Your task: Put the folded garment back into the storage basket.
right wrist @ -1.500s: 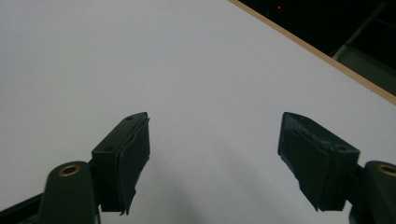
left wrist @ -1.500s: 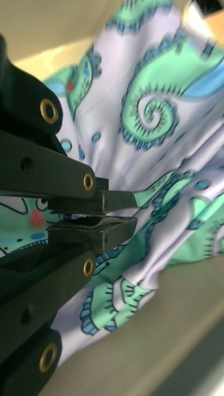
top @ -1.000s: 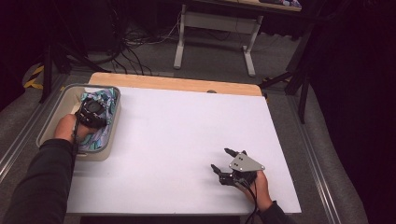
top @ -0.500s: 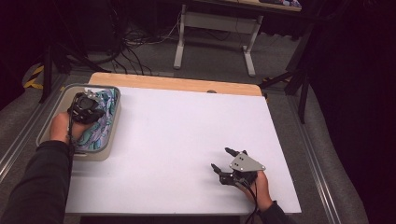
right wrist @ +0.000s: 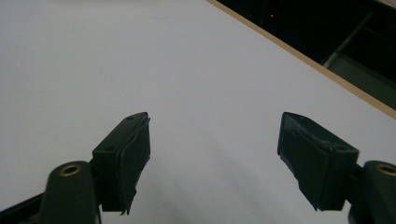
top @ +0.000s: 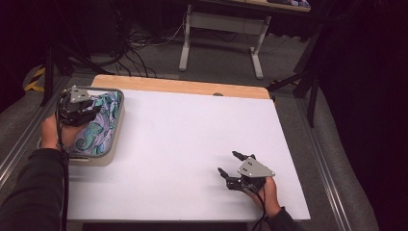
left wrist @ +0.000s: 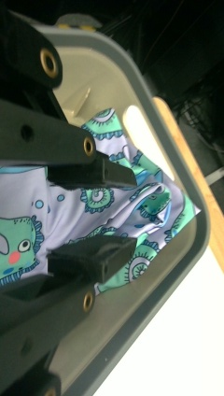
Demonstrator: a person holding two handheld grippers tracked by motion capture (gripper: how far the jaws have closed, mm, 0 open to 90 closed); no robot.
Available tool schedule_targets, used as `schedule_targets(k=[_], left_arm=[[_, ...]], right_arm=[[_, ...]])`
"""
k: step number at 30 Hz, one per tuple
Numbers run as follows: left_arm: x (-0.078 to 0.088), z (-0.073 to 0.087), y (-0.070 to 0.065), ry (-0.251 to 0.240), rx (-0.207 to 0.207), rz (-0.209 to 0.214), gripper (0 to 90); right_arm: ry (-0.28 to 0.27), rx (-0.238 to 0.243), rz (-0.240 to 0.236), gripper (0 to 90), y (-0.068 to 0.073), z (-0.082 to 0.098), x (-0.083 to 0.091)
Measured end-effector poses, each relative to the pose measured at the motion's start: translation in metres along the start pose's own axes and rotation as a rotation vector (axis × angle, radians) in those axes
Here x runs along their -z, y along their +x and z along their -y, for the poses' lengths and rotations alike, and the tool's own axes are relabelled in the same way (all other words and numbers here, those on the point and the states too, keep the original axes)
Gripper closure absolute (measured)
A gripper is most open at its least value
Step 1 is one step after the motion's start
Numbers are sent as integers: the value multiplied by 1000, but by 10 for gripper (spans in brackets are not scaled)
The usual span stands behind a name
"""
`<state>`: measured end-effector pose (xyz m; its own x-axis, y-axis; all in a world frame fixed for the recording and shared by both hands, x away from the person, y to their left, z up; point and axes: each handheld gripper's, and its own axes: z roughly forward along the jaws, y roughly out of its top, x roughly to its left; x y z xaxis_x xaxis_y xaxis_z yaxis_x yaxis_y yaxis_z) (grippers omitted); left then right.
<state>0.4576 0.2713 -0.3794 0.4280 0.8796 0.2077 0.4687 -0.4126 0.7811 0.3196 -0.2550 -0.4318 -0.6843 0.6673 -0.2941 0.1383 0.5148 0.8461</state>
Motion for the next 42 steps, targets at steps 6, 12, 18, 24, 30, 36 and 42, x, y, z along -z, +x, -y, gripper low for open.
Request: schedule_targets(k=[6,12,18,24,30,36,42], left_arm=[[3,5,4,11,12,-36,513],[-7,9,9,93,36,-89,632],[-23,7,10,168,51,-72,652],[-29,3,2,173,24,-72,645],[-43,7,6,266,29,-71,775],[-62,10,7,400,20,-40,810],[-70,13,10,470,1,-86,813]], right_arm=[[2,1,0,262,0,0,0],[4,7,-2,263,1,0,-1],[11,9,-3,262,2,1,-2],[7,6,-1,263,0,2,-1],[9,8,-3,262,2,1,-1],[19,8,-8,262,2,2,-4],[25,27,-13,262,4,2,-5]])
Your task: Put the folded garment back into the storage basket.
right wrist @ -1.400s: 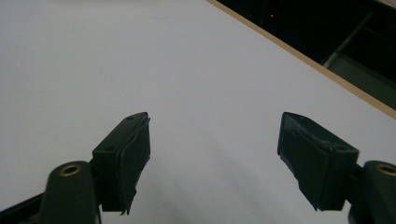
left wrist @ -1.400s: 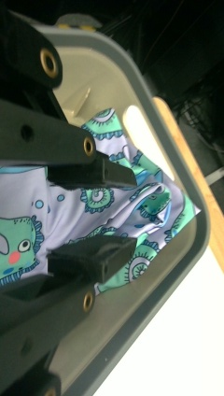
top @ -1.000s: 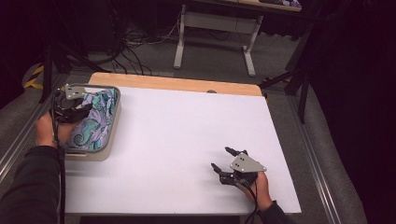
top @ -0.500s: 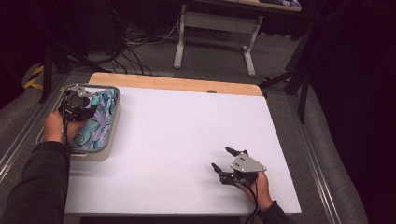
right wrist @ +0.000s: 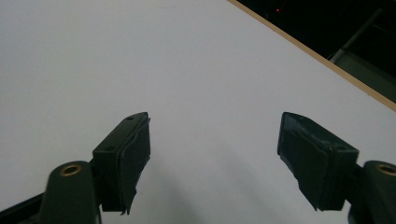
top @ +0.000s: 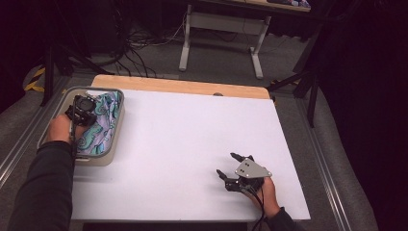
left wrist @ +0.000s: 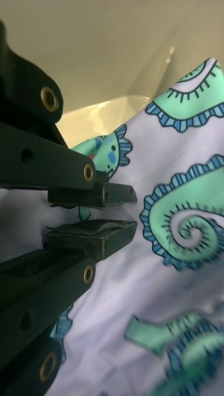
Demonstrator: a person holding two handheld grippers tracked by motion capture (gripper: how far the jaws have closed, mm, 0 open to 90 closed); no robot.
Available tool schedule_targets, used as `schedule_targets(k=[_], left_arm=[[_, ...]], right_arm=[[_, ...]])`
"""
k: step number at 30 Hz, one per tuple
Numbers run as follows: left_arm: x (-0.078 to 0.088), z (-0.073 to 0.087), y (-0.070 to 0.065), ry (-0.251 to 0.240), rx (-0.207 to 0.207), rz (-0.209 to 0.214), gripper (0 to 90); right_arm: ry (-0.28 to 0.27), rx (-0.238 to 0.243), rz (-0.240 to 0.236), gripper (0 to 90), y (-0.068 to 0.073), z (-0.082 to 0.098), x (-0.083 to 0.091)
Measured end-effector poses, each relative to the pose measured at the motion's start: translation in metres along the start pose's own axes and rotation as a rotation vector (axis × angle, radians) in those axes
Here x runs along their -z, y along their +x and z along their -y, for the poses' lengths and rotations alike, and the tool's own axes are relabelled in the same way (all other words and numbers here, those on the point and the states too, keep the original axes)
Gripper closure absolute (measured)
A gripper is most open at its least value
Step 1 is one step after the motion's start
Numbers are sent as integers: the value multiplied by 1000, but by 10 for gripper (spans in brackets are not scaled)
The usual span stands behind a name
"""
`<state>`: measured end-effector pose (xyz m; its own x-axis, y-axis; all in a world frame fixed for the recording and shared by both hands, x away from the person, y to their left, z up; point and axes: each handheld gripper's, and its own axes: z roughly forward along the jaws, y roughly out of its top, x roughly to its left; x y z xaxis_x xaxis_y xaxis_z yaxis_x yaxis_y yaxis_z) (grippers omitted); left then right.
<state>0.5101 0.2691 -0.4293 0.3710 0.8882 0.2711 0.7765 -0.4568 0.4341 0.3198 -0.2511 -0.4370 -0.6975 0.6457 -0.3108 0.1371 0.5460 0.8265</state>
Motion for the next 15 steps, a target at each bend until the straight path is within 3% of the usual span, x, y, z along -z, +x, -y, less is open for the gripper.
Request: schedule_targets(k=[1,4,7,11,15], left_arm=[[-1,-2,0,2,-9,-28,819],[0,-2,1,-2,7,-38,819],[5,0,4,-41,41,-55,826],[12,1,6,-89,66,-35,825],[18,1,5,-133,64,-27,800]], right_arm=[[-2,1,-1,263,0,0,0],[-1,-2,-1,263,0,0,-1],[1,0,-2,263,0,0,-1],[-3,-2,1,262,0,-1,0],[-7,-6,3,262,-1,-1,1]])
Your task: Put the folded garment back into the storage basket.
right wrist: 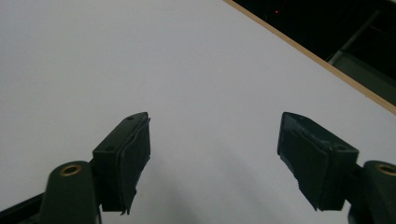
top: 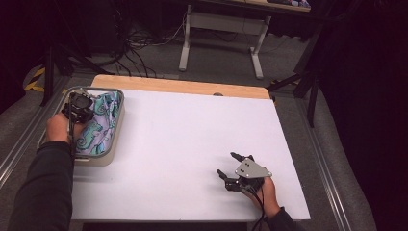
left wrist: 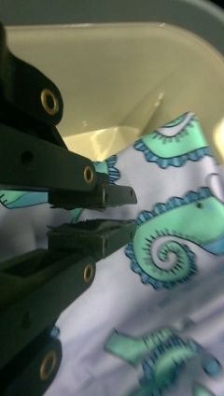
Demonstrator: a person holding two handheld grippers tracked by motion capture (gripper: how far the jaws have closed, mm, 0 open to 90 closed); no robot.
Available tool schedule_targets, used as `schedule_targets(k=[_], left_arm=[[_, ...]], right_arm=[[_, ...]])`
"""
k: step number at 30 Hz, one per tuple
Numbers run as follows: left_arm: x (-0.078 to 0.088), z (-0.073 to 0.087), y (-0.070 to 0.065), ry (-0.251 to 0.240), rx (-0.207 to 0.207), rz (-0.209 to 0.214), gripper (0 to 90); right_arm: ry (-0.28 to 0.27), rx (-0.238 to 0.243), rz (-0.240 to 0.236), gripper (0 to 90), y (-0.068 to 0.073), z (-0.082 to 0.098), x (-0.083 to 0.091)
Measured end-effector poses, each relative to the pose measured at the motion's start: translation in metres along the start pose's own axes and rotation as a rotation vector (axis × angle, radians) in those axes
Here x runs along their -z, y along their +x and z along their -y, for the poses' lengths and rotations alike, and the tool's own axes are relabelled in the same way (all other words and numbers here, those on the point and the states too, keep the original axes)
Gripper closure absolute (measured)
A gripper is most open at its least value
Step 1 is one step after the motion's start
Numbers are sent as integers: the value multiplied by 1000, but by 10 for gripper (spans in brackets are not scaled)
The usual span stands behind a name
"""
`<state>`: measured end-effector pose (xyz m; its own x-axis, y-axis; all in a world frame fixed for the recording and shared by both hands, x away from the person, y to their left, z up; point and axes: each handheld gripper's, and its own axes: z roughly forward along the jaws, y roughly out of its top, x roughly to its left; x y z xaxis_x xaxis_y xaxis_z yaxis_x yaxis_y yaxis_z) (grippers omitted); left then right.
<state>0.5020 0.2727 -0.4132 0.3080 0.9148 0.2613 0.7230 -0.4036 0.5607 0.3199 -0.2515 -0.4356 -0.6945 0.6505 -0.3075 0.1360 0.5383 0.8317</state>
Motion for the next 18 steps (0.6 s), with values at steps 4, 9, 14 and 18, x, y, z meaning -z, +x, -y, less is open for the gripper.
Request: schedule_targets(k=[4,9,14,18], left_arm=[[12,-2,-2,-84,16,2,789],[23,-3,-3,-147,11,15,737],[31,-3,-5,-198,11,34,696],[35,-3,-6,-233,13,32,646]], right_arm=[[-11,-3,3,263,-1,0,2],[-22,-17,8,258,-2,-1,4],[-30,-23,10,253,-3,-1,5],[-36,-31,7,240,-4,-1,6]])
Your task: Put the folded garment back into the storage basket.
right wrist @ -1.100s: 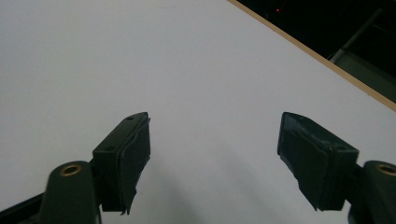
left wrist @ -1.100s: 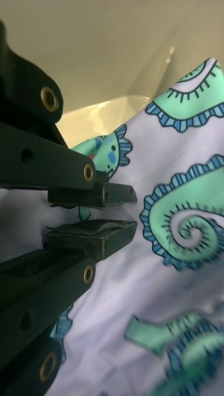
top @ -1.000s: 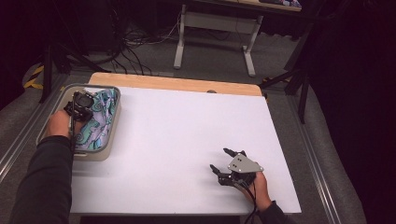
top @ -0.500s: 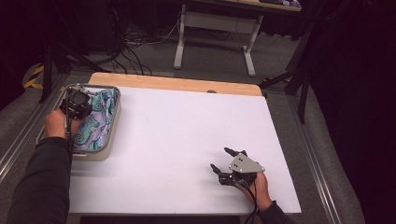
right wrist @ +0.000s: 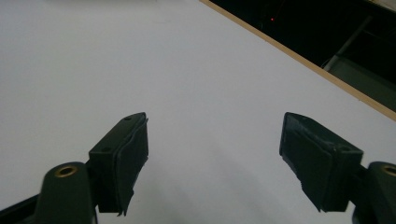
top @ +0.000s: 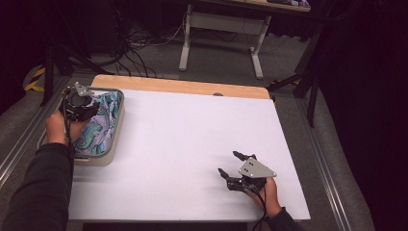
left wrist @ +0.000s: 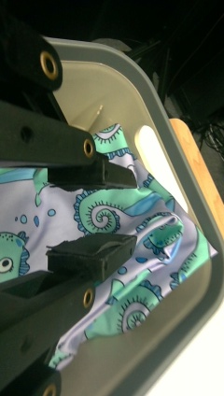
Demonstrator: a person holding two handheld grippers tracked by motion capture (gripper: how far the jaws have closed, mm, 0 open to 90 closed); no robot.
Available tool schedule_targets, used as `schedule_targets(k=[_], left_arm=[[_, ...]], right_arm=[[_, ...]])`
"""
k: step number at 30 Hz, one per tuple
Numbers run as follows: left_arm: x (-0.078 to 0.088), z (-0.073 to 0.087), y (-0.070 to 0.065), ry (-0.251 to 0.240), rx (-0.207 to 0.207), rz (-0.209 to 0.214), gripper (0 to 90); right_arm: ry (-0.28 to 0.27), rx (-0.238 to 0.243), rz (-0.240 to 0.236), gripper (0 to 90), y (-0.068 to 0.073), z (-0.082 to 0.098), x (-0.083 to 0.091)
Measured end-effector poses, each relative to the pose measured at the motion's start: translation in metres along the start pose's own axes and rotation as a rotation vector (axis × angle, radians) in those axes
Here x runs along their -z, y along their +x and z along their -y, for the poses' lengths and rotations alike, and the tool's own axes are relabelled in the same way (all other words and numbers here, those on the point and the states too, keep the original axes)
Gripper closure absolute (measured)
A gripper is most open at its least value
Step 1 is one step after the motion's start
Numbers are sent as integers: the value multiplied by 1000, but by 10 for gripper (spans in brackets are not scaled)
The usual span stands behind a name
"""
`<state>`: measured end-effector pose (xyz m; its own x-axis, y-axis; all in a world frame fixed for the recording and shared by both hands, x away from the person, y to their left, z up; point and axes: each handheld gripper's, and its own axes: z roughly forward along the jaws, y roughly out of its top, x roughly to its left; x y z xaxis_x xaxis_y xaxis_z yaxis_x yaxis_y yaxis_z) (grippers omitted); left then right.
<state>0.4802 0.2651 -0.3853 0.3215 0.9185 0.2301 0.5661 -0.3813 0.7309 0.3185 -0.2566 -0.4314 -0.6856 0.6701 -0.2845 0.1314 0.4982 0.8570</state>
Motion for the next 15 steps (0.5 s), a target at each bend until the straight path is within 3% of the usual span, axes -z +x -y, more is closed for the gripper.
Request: schedule_targets(k=[2,8,15], left_arm=[[3,0,-3,-16,-25,2,634],[8,3,-4,-71,-13,39,522],[10,4,-4,-70,-6,51,356]], right_arm=[[-3,-3,2,228,-1,0,1],[-13,-21,0,190,-2,-1,2],[-23,-34,4,155,-2,-1,1]])
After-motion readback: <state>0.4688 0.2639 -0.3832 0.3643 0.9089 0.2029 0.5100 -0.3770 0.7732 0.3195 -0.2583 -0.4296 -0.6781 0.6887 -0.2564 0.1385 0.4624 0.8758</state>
